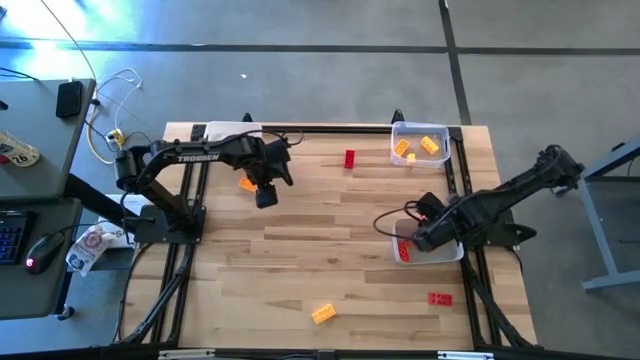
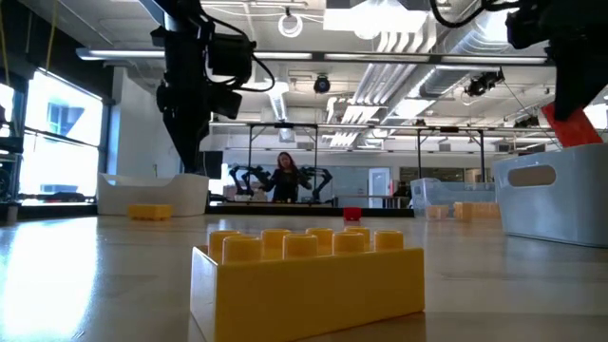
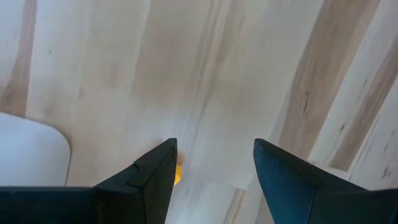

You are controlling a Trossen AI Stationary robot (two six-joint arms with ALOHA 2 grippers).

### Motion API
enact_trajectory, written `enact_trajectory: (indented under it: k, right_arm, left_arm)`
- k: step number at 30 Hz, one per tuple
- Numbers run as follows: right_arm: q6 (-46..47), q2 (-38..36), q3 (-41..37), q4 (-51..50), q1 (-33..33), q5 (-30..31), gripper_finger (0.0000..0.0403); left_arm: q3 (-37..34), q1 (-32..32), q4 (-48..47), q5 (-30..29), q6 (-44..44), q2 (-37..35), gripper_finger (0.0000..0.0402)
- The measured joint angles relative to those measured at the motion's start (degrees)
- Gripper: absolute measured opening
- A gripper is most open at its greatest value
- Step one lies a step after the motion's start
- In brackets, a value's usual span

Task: Sort & place blocks by color
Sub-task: Put the orange game piece into the gray bin

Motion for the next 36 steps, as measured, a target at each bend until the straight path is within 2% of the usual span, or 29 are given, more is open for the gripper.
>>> enact_trajectory:
  k: [8, 17, 23, 27, 30, 36]
  right_arm:
    - [12.1, 0.0, -0.4, -4.6, 4.4, -3.8, 0.0078]
    - [20.8, 2.2, -6.5, -4.0, 8.0, -14.5, 0.0078]
    - [21.6, 2.6, -10.0, 0.2, 8.4, -16.5, 0.0078]
    - [21.6, 2.6, -12.0, 4.2, 8.3, -16.7, 0.0083]
    - [21.4, 2.8, -11.9, 4.6, 8.3, -16.6, 0.0098]
    - [18.9, 2.9, -12.0, 5.2, 8.3, -16.4, 0.0143]
  left_arm:
    - [-0.1, 2.0, -3.1, 0.0, 4.5, -0.2, 0.02]
    - [-0.1, 4.8, -4.9, 0.0, 10.8, -0.3, 0.02]
    - [-0.1, 6.5, -8.8, -0.3, 15.4, -0.6, 0.02]
    - [-0.1, 7.4, -10.7, -4.4, 16.0, -0.6, 0.02]
    - [-0.1, 7.8, -10.7, -6.5, 19.0, -0.6, 0.02]
    - [-0.1, 7.7, -11.1, -6.6, 27.1, -0.6, 0.02]
